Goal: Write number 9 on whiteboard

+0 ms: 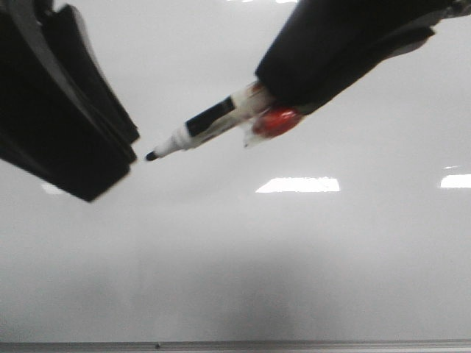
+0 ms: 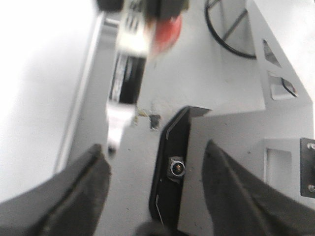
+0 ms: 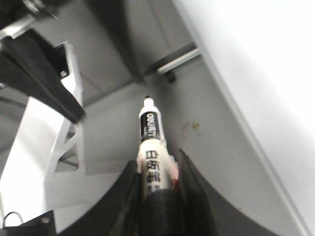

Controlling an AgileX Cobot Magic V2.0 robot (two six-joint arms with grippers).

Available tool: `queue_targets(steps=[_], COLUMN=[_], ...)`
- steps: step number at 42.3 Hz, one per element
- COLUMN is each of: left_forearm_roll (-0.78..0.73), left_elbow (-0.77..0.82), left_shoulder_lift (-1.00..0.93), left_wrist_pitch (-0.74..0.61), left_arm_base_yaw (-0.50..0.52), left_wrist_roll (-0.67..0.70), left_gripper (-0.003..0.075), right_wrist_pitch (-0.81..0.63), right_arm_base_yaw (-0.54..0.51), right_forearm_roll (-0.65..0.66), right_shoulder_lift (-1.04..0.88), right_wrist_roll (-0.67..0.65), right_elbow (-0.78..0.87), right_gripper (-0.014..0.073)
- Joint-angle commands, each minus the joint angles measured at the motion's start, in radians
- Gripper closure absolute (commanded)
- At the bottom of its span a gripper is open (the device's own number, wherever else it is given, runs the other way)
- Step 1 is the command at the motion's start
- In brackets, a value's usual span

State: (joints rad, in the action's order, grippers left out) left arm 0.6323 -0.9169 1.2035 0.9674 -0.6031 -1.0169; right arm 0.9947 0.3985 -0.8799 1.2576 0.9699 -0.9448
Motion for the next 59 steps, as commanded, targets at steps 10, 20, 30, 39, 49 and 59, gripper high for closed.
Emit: queue_targets(steps=[10,20,30,39,49,59], left_forearm_roll=[0.045,0.072,0.072,0.072,0.072,0.072], left_elbow=[0.261,0.381,0.381,0.381,0.381,0.381], left_shoulder_lift=[-0.478,-0.78,-0.794,-0.794,-0.794,-0.794], left_wrist_pitch=[-0.19,-0.256,-0.281,-0.281,-0.281,-0.281], left_arm_base_yaw=[0.421,0.589,0.589,0.589,0.589,0.589], left_wrist_roll=[0.165,0.187,0.187,0.187,0.187,0.187], left_gripper=[0.0739,0.0739,0.0739,0.0739,0.0739,0.0739], right_wrist_pitch=[-0.246,-0.453,-0.479,-0.515,-0.483,-0.509], right_arm_base_yaw=[-0.114,-0.114,-0.114,-0.075,-0.026,-0.09], right_forearm_roll=[-0.092,-0.19,-0.194,-0.197,-0.162,-0.147], right_shoulder_lift=[-0.074,0.084,0.232,0.332,0.395,0.324], right_wrist_roll=[0.015,0.015,0.015,0.015,0.015,0.014], right_elbow=[0.033,-0.041,-0.173,-0.248,-0.252,-0.191], right_gripper=[0.0664,0.0664,0.0664,0.0664,0.0655,0.0655])
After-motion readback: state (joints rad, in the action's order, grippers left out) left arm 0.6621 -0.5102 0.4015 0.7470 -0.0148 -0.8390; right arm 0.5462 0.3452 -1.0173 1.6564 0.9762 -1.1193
